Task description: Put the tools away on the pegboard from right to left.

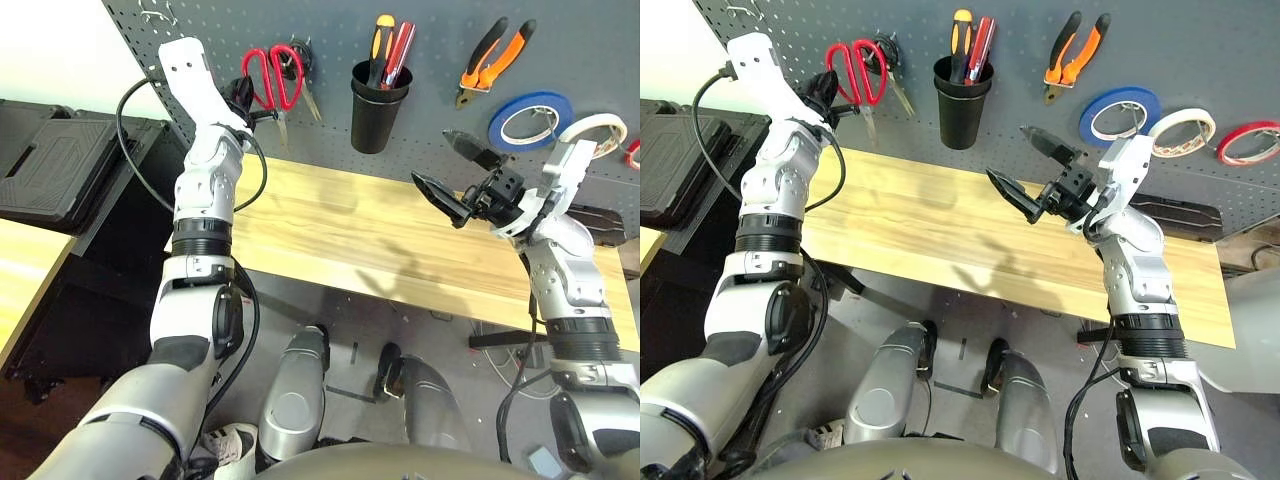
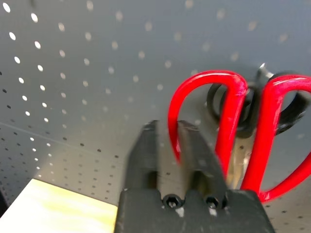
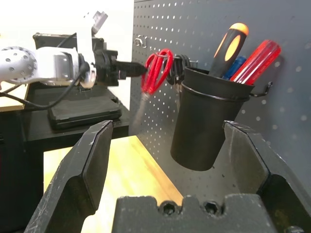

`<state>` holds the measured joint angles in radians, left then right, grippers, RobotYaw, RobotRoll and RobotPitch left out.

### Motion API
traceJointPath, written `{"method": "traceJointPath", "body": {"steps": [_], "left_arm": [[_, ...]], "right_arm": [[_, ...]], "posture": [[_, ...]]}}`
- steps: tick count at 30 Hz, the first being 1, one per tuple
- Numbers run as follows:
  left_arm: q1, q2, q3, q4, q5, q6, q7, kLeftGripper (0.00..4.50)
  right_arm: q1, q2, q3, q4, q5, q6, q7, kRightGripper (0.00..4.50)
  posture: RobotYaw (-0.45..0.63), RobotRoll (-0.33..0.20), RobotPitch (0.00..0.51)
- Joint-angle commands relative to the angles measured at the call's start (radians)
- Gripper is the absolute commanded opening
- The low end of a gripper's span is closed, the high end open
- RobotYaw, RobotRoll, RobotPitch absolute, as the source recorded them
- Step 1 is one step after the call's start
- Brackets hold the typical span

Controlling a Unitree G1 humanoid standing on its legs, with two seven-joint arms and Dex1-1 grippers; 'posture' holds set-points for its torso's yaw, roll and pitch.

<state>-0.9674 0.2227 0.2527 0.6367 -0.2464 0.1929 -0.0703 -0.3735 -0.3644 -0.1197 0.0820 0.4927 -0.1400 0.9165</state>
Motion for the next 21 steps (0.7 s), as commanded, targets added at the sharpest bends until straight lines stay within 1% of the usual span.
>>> {"method": "traceJointPath", "body": {"steps": [1,3,6,10,12,16,19,21], "left_arm": [[0.023,-0.004,-0.018,0.016,0.024,-0.031,-0.01,2.45],[0.043,-0.007,-0.022,-0.005,0.025,-0.035,-0.015,3.27],[0.111,-0.008,-0.041,-0.085,0.032,-0.041,-0.029,4.47],[0.19,-0.001,-0.066,-0.18,0.049,-0.05,-0.037,4.49],[0.244,0.0,-0.075,-0.242,0.056,-0.058,-0.04,4.49],[0.33,0.002,-0.09,-0.314,0.082,-0.133,-0.049,4.49],[0.414,0.008,-0.095,-0.36,0.108,-0.239,-0.064,4.49],[0.444,0.012,-0.088,-0.371,0.11,-0.248,-0.068,4.49]], "right_arm": [[0.02,0.003,0.006,-0.015,-0.006,-0.001,-0.002,4.5],[0.019,0.004,0.006,-0.013,-0.006,-0.001,-0.002,4.5],[0.016,0.007,0.005,-0.001,-0.013,-0.007,-0.005,4.5],[0.009,0.016,-0.003,0.032,-0.035,-0.025,-0.027,4.5],[0.001,0.027,-0.015,0.061,-0.058,-0.039,-0.07,4.5],[-0.01,0.036,-0.03,0.133,-0.135,-0.078,-0.181,4.5],[0.016,0.055,-0.064,0.187,-0.183,-0.12,-0.3,4.5],[0.023,0.062,-0.078,0.208,-0.202,-0.129,-0.359,4.5]], "posture": [[0.23,0.0,0.193],[0.23,0.0,0.193],[0.23,0.0,0.192],[0.24,0.0,0.192],[0.25,0.0,0.194],[0.25,0.0,0.195],[0.24,0.0,0.195],[0.23,0.0,0.193]]}}
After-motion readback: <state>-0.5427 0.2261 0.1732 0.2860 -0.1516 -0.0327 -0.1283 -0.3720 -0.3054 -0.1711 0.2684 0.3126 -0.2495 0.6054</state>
